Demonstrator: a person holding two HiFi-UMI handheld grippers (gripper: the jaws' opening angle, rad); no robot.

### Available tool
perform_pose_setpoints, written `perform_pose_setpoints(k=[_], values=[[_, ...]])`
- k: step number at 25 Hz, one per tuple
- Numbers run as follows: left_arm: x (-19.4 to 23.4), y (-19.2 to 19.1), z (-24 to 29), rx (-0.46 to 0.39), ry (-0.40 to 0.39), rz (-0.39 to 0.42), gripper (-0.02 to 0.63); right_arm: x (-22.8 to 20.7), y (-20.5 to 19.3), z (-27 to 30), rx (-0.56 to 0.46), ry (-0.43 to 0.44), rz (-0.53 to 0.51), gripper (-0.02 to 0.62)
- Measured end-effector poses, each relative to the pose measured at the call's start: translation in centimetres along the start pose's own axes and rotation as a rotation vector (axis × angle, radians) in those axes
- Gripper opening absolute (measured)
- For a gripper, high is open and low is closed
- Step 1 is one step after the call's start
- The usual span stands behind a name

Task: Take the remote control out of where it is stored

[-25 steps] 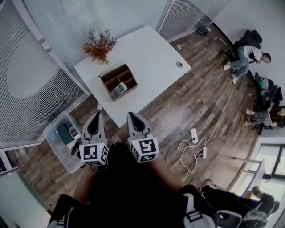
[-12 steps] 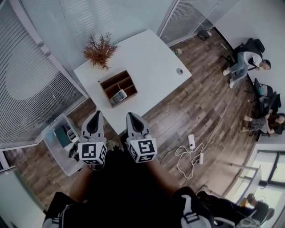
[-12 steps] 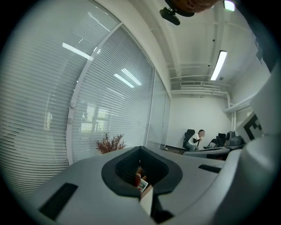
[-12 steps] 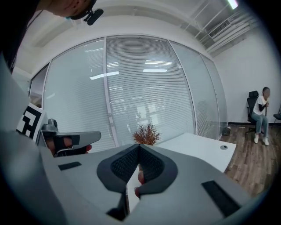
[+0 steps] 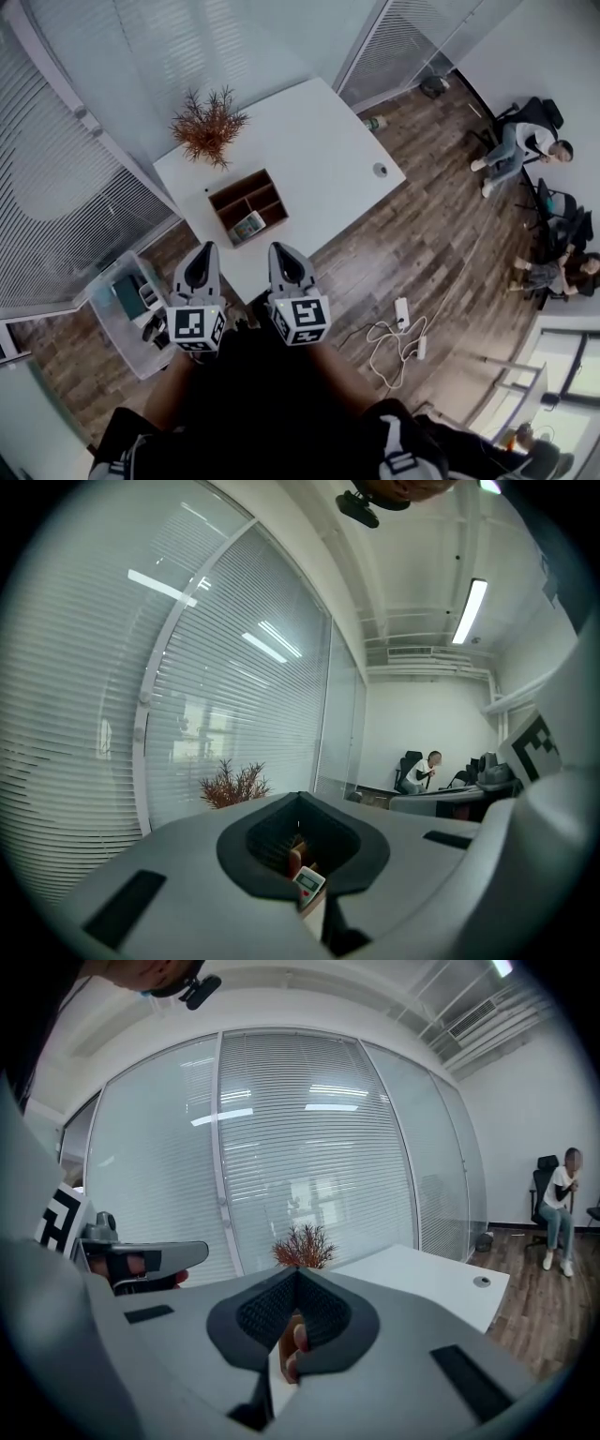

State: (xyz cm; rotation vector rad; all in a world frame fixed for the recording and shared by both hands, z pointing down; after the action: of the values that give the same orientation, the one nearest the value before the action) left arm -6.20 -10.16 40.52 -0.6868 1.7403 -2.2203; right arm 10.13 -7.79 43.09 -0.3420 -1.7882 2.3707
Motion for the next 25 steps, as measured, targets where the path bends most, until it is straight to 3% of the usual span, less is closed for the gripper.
perform_pose_setpoints(k=[8, 21, 25], values=[[0.9, -2.1, 1.9, 0.06, 0.041, -0.026, -0.003, -1.0, -2.0, 2.4, 0.069, 0.03, 0.01, -0.006], [2.1, -7.0, 5.3, 0.146, 0.068, -0.068, -0.003, -2.1, -8.3, 7.7, 0.234, 0.091, 0.054, -0.004], [2.6, -7.5, 6.3, 0.156, 0.092, -0.074, -0.003, -2.8, -10.5, 8.9, 0.311, 0.128, 0.071, 0.039]])
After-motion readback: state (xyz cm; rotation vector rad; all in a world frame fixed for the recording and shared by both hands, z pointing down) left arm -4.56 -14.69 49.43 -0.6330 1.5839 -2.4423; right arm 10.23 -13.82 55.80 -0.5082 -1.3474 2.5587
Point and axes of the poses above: the fingertips, and each gripper's own axes: z forward along the fingers, x to its left, y out of its top, the point moved 5 cm from there along -z, backward along the fingers, and after that the axes turned 5 degrees about -z, right-handed, at the moved point
